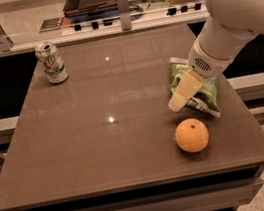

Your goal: Move green jalapeno chip bag near 7up can

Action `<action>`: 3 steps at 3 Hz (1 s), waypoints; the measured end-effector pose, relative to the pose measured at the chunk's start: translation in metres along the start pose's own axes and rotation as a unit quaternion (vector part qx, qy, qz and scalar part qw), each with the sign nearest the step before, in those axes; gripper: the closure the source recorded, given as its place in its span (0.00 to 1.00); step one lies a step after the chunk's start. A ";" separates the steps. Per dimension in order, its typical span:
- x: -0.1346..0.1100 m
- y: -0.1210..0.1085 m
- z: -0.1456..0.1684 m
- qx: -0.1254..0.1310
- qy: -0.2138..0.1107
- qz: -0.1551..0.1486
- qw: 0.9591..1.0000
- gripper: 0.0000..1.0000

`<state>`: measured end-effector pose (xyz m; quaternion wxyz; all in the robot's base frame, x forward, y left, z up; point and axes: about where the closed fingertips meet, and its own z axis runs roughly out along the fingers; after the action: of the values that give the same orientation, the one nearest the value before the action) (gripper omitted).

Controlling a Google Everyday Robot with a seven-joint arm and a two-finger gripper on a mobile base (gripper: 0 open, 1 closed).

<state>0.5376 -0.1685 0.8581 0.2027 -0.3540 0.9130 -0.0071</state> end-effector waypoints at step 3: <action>0.004 0.001 0.021 0.015 0.026 0.008 1.000 0.18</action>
Offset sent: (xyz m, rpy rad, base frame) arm 0.0103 0.0015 -0.0318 -0.0648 0.0318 -0.0344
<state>0.5420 -0.1674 0.8371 0.1844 -0.3432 0.9205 -0.0280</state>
